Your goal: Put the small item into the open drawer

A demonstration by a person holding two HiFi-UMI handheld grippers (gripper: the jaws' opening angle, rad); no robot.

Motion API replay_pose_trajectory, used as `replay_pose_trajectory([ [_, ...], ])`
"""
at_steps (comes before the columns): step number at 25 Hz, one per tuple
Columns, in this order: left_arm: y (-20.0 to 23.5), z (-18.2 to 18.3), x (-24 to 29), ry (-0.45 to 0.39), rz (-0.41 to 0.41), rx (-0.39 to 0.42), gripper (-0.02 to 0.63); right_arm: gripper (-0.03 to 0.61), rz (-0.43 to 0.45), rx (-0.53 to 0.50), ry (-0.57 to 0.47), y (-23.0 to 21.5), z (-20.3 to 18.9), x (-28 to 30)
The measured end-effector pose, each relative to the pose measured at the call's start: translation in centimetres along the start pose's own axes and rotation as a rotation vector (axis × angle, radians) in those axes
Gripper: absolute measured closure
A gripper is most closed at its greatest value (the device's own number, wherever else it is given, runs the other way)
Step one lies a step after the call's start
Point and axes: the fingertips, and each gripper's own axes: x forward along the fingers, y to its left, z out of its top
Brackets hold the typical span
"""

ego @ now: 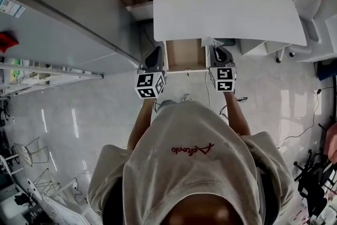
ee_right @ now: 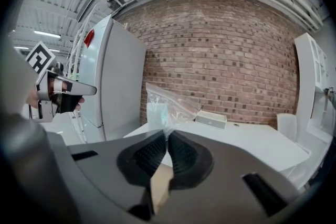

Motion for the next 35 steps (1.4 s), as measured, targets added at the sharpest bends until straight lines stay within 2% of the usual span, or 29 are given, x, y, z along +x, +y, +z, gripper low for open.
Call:
replay_pose_trajectory([
  [11,0.6,-0.6,-0.4,0.017,0.007,-0.004,0.606,0.565,0.022,0.004,0.008,1.1,0.0,0.7],
  [23,5.0,-2.1,-1.7,0.054,0.044,-0.03,0.605,0.565,0.031,0.004,0.064,3.7,-0.8,2.3],
  [28,7.3,-3.3,-1.1,0.086,0.03,-0.038,0.606,0.565,0.023,0.007,0.104,4.7,-1.8,3.6],
  [35,7.3,-6.1,0.5,0.15,-0.019,-0.041,0.606,0.565,0.017,0.031,0.157,5.5,-4.3,4.9],
])
